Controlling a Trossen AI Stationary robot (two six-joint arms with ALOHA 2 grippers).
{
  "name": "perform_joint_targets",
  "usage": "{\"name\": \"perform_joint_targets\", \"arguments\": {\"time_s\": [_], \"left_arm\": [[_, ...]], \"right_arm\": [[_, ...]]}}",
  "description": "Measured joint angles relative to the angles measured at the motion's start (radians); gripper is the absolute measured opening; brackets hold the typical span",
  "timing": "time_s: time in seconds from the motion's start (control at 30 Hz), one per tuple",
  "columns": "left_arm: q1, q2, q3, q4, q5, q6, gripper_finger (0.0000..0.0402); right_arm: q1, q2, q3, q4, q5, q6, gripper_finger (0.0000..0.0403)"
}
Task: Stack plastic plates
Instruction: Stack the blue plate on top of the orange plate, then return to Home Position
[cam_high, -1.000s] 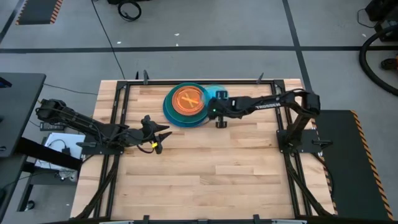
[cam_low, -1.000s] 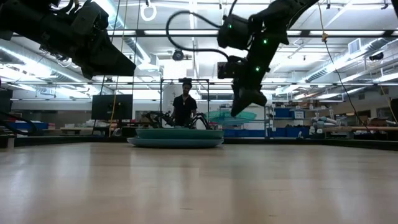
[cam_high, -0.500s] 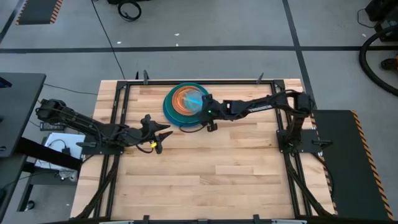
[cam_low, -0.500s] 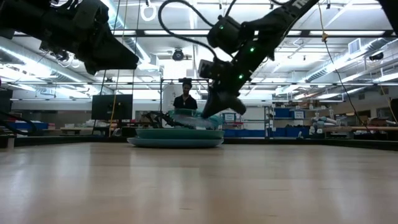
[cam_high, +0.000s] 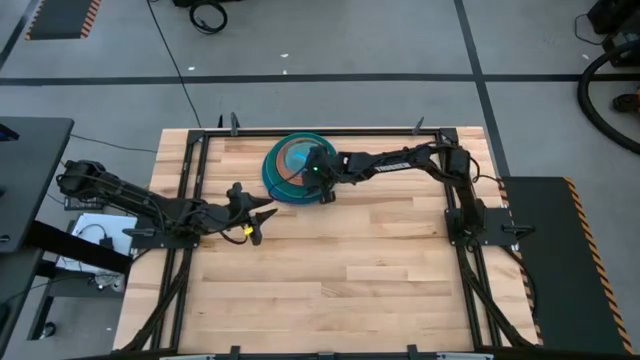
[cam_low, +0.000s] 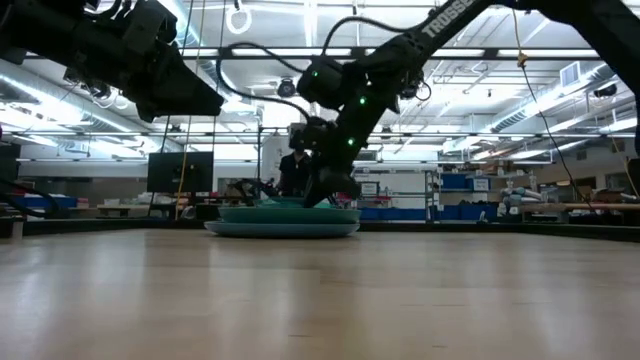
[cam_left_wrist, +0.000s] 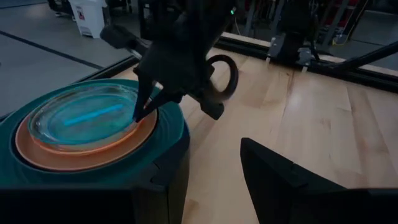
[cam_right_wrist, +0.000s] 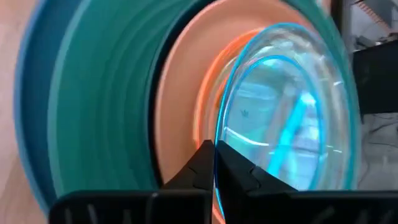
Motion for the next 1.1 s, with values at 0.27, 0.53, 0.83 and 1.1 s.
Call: {"name": "perform_joint_targets", "arguments": {"time_s": [0.27,0.53,0.83,1.1], "left_arm": [[-0.006,0.0,0.0,-0.007,0.004,-0.001,0.0151],[-0.005,0.0,-0.001,-0.009,0.004,-0.024,0.0151],[-0.005,0.0,-0.001,-0.011,0.005,-0.026,0.0151],[-0.006,0.0,-0.002,-0.005,0.005,-0.027,0.0151]], "right_arm": [[-0.004,0.004,0.002,-0.013,-0.028,0.005,0.0084],[0.02,-0.065,0.006,-0.043,-0.014,0.053,0.014],[0.007,-0.103,0.004,-0.04,-0.044,0.111,0.015],[-0.056,-0.068,-0.021,0.049,-0.086,0.16,0.0149]]}}
